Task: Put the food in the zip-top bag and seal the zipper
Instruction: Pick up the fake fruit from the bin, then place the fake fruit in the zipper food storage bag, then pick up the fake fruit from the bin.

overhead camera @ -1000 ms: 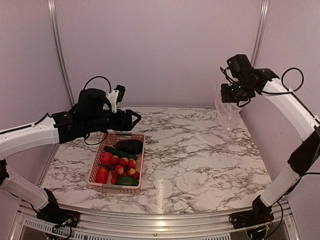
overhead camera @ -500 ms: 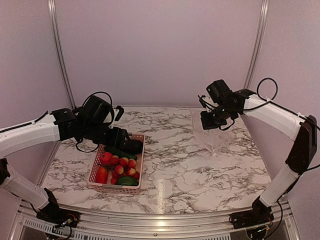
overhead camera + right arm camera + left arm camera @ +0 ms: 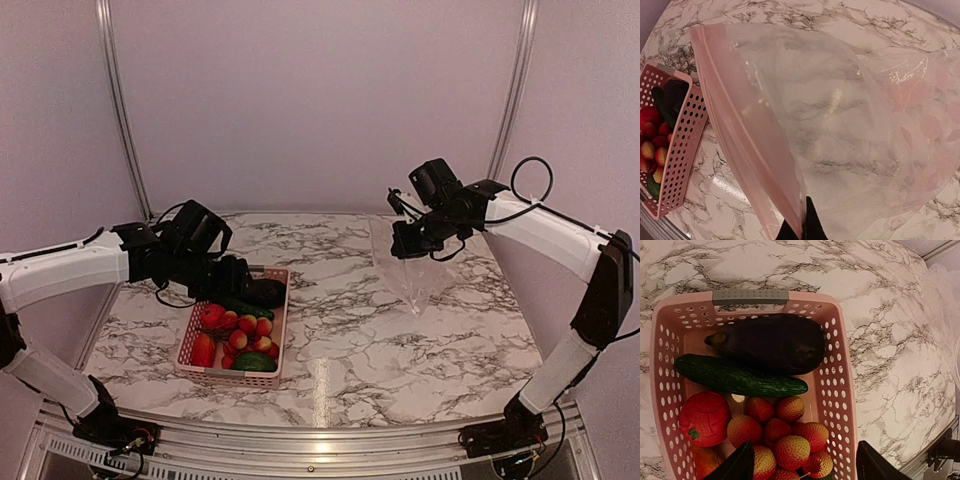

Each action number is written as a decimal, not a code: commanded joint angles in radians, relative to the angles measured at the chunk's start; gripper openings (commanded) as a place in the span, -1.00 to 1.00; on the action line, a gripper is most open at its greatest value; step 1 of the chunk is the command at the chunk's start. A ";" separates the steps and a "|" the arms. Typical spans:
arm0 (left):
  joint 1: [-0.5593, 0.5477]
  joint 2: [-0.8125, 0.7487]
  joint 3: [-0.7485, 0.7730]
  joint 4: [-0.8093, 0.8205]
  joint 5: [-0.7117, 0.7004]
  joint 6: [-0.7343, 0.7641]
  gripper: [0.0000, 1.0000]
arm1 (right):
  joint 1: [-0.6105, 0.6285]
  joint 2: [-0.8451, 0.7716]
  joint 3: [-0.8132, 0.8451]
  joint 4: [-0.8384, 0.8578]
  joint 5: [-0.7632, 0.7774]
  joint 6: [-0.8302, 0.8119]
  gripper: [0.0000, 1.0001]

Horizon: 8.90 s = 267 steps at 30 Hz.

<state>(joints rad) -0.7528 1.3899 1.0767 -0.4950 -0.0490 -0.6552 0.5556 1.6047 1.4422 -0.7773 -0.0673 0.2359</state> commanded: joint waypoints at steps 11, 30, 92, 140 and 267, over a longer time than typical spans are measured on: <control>0.036 0.142 0.037 0.054 -0.150 -0.463 0.46 | 0.009 -0.065 -0.057 0.048 -0.033 0.023 -1.00; 0.070 0.254 0.176 -0.203 -0.320 -0.413 0.36 | 0.009 -0.125 -0.137 0.064 -0.051 0.040 -1.00; 0.022 0.114 0.230 0.292 -0.143 -0.238 -0.27 | 0.010 0.018 0.054 0.017 -0.143 0.056 -1.00; -0.196 0.576 0.725 0.297 -0.279 -0.095 0.23 | 0.054 0.038 0.247 -0.008 -0.386 0.330 -1.00; -0.053 -0.085 -0.334 0.181 -0.376 -0.717 -0.92 | 0.063 0.093 0.305 -0.257 -0.025 0.017 -1.00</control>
<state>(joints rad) -0.8051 1.2758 0.7017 -0.3149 -0.3725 -1.4670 0.6086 1.7313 1.7481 -1.0325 -0.1036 0.2390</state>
